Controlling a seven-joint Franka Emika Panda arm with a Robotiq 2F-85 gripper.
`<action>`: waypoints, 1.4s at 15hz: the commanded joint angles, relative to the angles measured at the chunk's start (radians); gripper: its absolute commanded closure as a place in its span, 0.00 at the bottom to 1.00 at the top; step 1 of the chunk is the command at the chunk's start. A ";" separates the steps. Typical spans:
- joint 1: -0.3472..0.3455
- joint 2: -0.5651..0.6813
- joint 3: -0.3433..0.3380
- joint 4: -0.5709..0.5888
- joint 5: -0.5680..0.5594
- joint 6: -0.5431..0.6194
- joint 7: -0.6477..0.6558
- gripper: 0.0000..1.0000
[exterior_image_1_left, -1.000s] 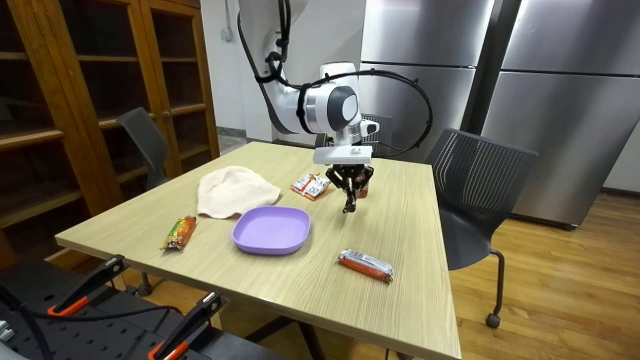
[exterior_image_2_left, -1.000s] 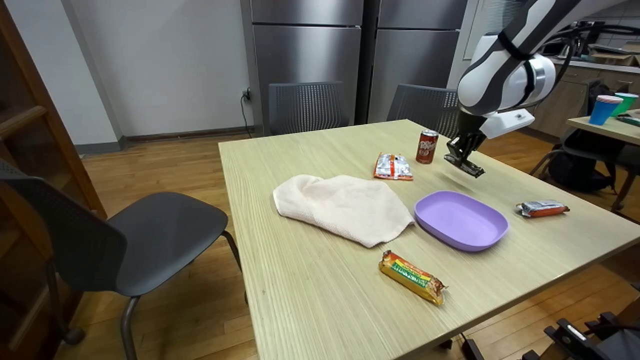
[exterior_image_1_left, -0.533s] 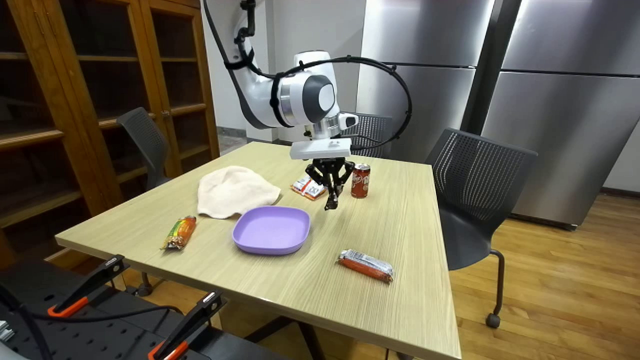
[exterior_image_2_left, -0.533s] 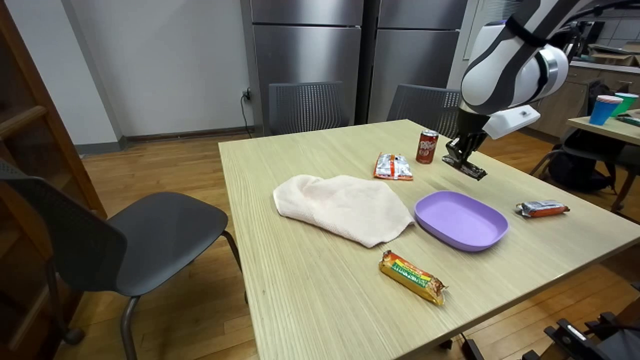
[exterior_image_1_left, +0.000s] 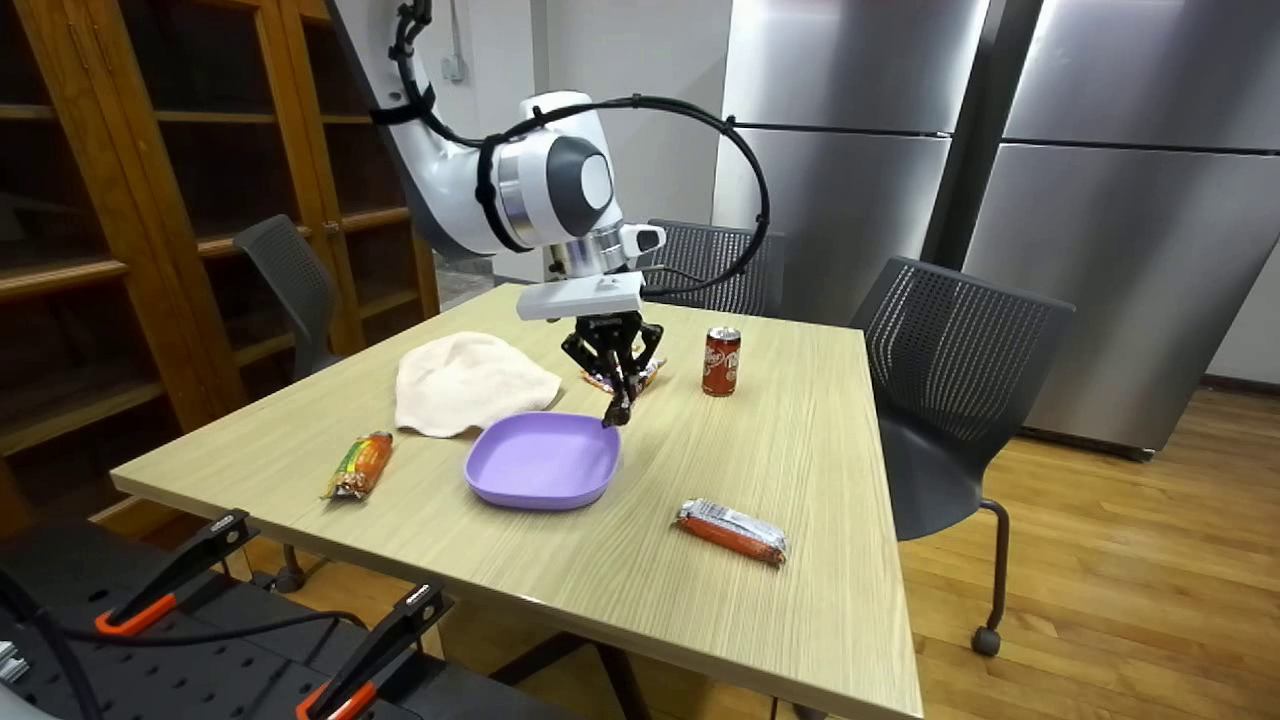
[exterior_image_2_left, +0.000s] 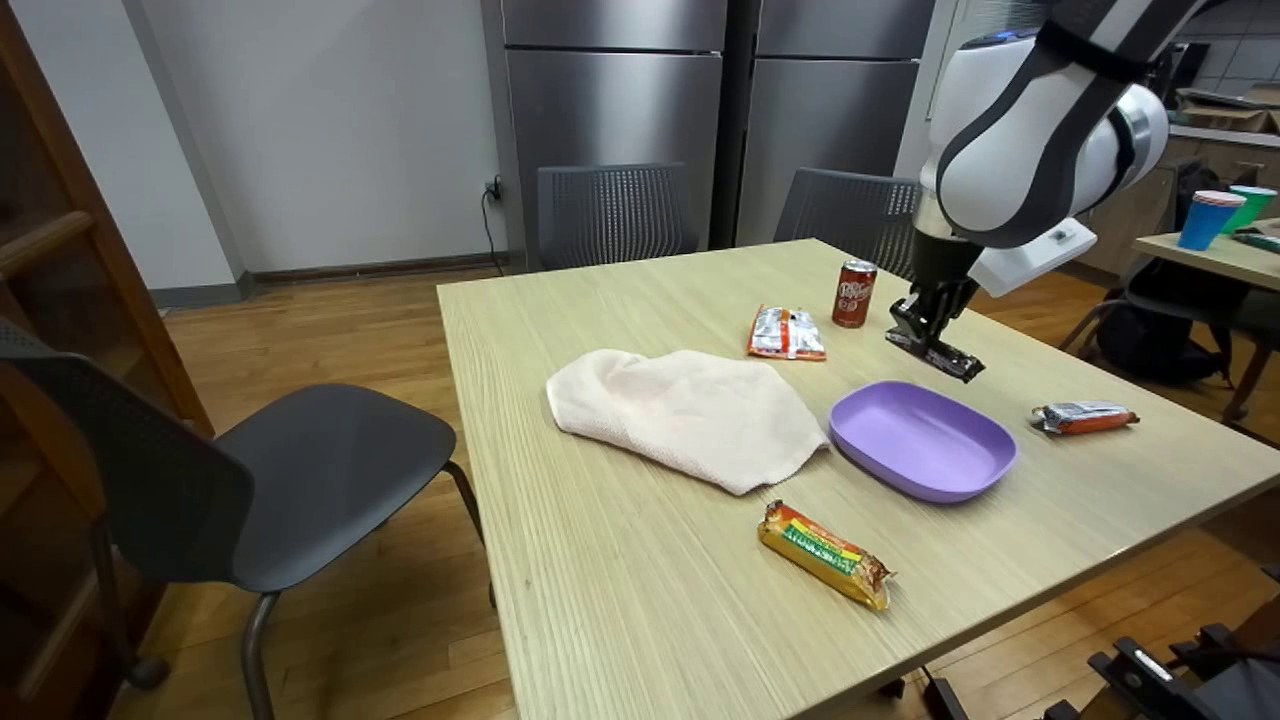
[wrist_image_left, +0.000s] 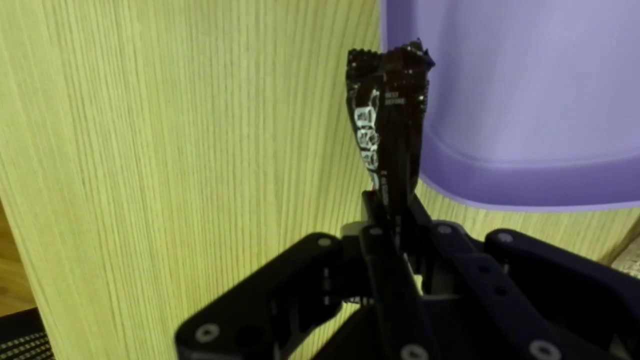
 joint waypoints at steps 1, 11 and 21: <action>0.051 -0.049 -0.033 -0.074 -0.048 0.012 0.068 0.97; 0.075 -0.054 -0.030 -0.149 -0.116 0.013 0.037 0.97; 0.068 -0.026 -0.020 -0.142 -0.136 0.012 0.034 0.63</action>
